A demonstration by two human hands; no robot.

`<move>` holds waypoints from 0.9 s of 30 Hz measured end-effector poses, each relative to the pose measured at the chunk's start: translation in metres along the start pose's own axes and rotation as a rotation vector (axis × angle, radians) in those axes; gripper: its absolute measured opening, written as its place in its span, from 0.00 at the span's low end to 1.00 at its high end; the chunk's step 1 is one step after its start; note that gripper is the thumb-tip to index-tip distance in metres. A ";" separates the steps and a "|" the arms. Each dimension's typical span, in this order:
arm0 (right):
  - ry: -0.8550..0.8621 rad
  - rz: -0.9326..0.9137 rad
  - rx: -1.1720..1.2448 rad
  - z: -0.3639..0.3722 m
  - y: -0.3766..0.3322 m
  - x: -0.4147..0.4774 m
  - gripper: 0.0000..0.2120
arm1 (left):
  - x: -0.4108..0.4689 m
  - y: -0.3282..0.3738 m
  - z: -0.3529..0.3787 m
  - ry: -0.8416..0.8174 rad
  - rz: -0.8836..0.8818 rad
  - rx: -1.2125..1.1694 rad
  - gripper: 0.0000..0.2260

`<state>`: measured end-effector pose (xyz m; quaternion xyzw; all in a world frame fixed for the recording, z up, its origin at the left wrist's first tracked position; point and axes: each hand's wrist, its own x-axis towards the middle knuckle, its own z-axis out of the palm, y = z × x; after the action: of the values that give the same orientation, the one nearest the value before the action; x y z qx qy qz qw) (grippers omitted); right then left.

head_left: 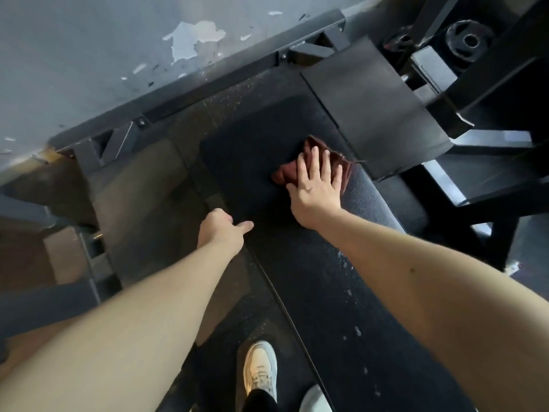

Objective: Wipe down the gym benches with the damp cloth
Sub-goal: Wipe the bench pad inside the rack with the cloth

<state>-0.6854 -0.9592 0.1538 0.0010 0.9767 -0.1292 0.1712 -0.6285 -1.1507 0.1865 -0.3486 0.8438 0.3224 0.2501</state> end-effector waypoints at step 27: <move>-0.107 -0.482 -0.253 0.047 -0.002 -0.114 0.34 | 0.007 -0.019 -0.011 -0.033 -0.010 -0.314 0.04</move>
<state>-0.5621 -0.9680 0.1498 -0.2596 0.9467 -0.0432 0.1858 -0.6210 -1.1719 0.1817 -0.3821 0.7770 0.4550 0.2078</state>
